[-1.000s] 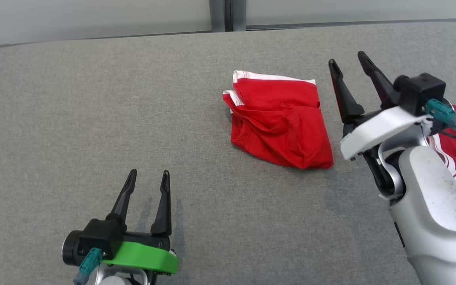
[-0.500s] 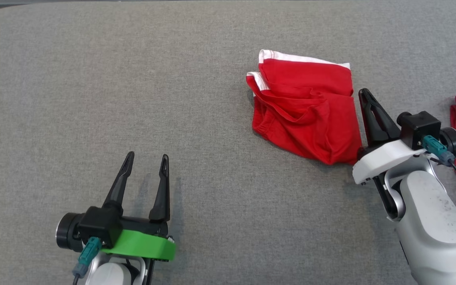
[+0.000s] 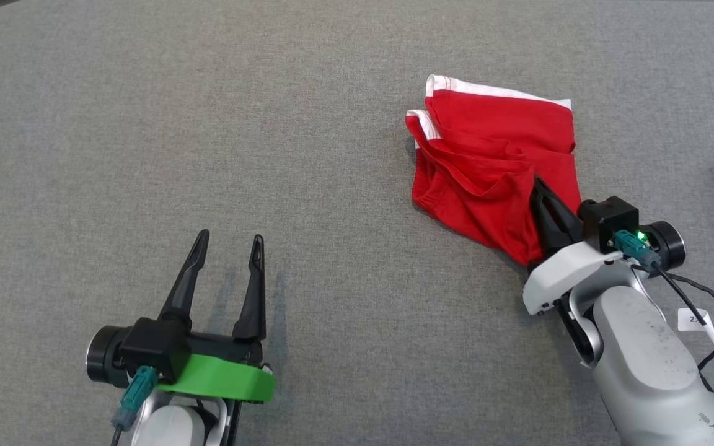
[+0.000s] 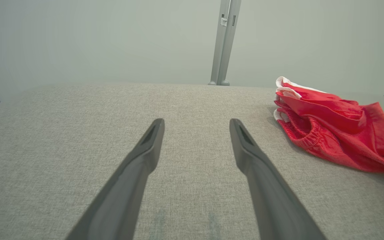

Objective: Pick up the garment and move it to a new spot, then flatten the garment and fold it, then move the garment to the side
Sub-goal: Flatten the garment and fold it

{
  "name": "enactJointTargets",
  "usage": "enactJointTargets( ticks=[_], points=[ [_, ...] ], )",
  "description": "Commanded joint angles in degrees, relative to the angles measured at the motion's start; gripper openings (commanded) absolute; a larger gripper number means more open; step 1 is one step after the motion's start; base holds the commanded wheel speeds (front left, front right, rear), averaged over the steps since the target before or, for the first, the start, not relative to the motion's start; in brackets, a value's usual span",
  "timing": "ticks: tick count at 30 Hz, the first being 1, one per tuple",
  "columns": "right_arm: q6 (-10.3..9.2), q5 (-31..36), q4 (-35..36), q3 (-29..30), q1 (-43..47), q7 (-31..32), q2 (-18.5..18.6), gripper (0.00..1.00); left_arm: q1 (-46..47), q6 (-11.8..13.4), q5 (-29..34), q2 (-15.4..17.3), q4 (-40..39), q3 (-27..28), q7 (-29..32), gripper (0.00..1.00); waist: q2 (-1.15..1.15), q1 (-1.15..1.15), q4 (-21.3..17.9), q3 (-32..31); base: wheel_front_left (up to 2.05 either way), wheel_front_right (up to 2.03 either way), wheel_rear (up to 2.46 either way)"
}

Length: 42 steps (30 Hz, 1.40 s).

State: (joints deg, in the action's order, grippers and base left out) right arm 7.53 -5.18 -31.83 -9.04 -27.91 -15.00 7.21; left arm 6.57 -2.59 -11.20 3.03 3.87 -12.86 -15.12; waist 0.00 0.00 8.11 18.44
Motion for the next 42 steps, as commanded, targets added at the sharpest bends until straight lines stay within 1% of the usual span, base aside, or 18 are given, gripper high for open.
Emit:
enactJointTargets(
  ticks=[1,5,12,19,22,25,28,29,30,31,32,34,39,42],
  points=[
    [-0.10,0.36,-0.43,-0.66,-0.40,-0.21,0.07,0.00,0.76,-0.36,0.25,-0.03,-0.05,0.21,-0.01,1.00,0.00,0.00,0.18,-0.01,0.00,0.00,0.00],
    [-0.10,0.55,-0.59,-3.97,-0.87,-0.21,0.17,0.00,0.93,-0.39,0.23,-0.05,0.35,-0.12,0.00,1.00,0.00,0.00,0.62,-0.49,0.00,0.00,0.00],
    [-0.10,-0.59,1.14,-13.67,0.42,-0.21,1.09,0.00,-0.12,0.11,-0.21,-0.09,0.41,0.23,-0.01,1.00,0.00,0.00,0.65,-1.81,0.00,0.00,0.00],
    [-0.10,-2.62,-0.52,-20.38,-0.29,-0.21,0.19,0.00,-1.23,0.72,-0.84,-0.09,-0.09,0.28,-0.01,1.00,0.00,0.00,-0.22,-2.99,0.00,0.00,0.00],
    [-0.10,-3.32,1.48,-20.61,0.04,-0.21,0.06,0.00,-1.64,1.13,-0.93,-0.07,-0.47,0.94,-0.01,1.00,0.00,0.00,-0.77,-3.99,0.00,0.00,0.00],
    [-0.10,-3.39,4.61,-20.00,2.25,-0.21,0.17,0.00,-2.84,1.32,-0.76,-0.07,-0.99,1.93,0.00,1.00,0.00,0.00,-1.58,-5.64,0.00,0.00,0.00],
    [-0.10,-3.30,8.62,-18.24,4.18,-0.18,0.55,0.00,-4.02,1.37,-0.63,-0.06,-1.52,3.41,0.00,1.00,0.00,0.00,-2.58,-7.01,0.00,0.00,0.00],
    [-0.10,-3.06,9.91,-17.52,5.06,-0.18,0.87,0.21,-4.47,1.33,-0.58,-0.07,-1.54,3.85,-0.01,1.00,0.00,0.00,-2.88,-7.58,0.00,0.00,0.00],
    [-0.10,-3.06,9.91,-17.52,5.06,-0.18,0.87,0.21,-4.47,1.33,-0.58,-0.07,-1.54,3.85,-0.01,1.00,0.00,0.00,-2.88,-7.58,0.00,0.00,0.00],
    [-0.10,-2.74,11.24,-16.55,6.12,-0.18,1.18,0.36,-4.96,1.32,-0.56,-0.07,-1.50,4.33,-0.01,1.00,0.00,0.00,-3.16,-8.14,0.00,0.00,0.00],
    [-0.10,-2.64,12.42,-15.52,7.23,-0.17,1.45,0.47,-5.40,1.27,-0.56,-0.07,-1.41,4.68,0.00,1.00,0.00,0.00,-3.42,-8.68,0.00,0.00,0.00],
    [-0.10,-1.96,14.72,-13.22,9.27,-0.18,2.20,1.00,-5.97,1.07,-0.47,-0.06,-1.14,5.28,-0.01,1.00,0.00,0.00,-3.80,-9.73,0.00,0.00,0.00],
    [-0.10,-1.52,20.16,-6.46,14.94,-0.18,2.82,1.00,-7.63,0.70,0.16,-0.05,-0.51,6.63,-0.01,1.00,0.00,0.00,-4.72,-12.20,0.00,0.00,0.00],
    [-0.10,-1.73,23.02,-1.54,18.43,-0.18,2.52,1.00,-8.37,0.28,0.50,-0.05,-0.15,7.48,-0.01,1.00,0.00,0.00,-4.97,-13.28,0.00,0.00,0.00]
  ],
)
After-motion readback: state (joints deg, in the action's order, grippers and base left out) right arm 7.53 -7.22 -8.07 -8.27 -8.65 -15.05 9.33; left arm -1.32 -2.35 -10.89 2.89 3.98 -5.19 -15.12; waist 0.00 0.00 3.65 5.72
